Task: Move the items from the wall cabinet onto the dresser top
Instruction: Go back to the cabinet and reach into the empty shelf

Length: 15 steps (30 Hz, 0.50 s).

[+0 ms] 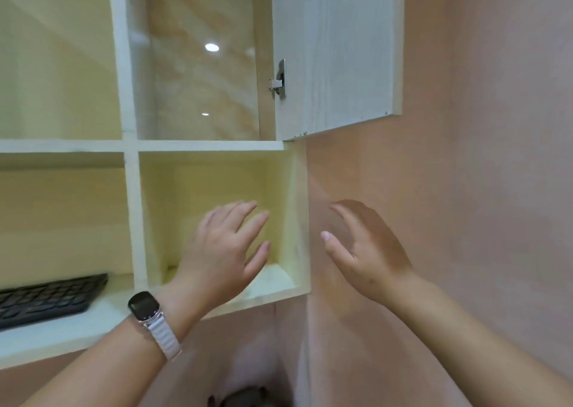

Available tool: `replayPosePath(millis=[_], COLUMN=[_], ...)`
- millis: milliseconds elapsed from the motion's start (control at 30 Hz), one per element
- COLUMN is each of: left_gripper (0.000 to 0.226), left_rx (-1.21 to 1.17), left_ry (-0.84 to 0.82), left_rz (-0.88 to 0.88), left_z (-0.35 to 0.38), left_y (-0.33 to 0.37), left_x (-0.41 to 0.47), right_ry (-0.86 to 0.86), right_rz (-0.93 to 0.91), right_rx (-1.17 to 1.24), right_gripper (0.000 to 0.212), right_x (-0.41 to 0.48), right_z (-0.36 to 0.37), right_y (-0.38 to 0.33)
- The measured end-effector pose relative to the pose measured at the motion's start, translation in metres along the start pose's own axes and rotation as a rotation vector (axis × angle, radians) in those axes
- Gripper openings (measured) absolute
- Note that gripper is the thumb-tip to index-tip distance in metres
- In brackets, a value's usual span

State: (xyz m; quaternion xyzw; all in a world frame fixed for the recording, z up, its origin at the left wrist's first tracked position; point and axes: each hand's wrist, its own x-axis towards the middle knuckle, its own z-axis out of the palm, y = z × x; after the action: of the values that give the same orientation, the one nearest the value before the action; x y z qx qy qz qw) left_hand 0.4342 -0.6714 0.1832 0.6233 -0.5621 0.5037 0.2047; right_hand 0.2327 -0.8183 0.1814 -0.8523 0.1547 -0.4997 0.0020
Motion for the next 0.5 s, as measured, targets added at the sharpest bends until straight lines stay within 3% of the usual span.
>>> replayPosePath(millis=[333, 500], left_gripper=[0.050, 0.053], left_rx=[0.247, 0.409], left_ry=[0.093, 0.058], left_rz=[0.018, 0.087], left_z=[-0.001, -0.013], left_y=[-0.040, -0.070], left_x=[0.060, 0.065], right_ry=[0.235, 0.380], right_rz=[-0.130, -0.251], right_rx=[0.608, 0.807], right_gripper=[0.069, 0.049], right_x=[0.076, 0.094], right_z=[0.006, -0.003], right_y=[0.014, -0.007])
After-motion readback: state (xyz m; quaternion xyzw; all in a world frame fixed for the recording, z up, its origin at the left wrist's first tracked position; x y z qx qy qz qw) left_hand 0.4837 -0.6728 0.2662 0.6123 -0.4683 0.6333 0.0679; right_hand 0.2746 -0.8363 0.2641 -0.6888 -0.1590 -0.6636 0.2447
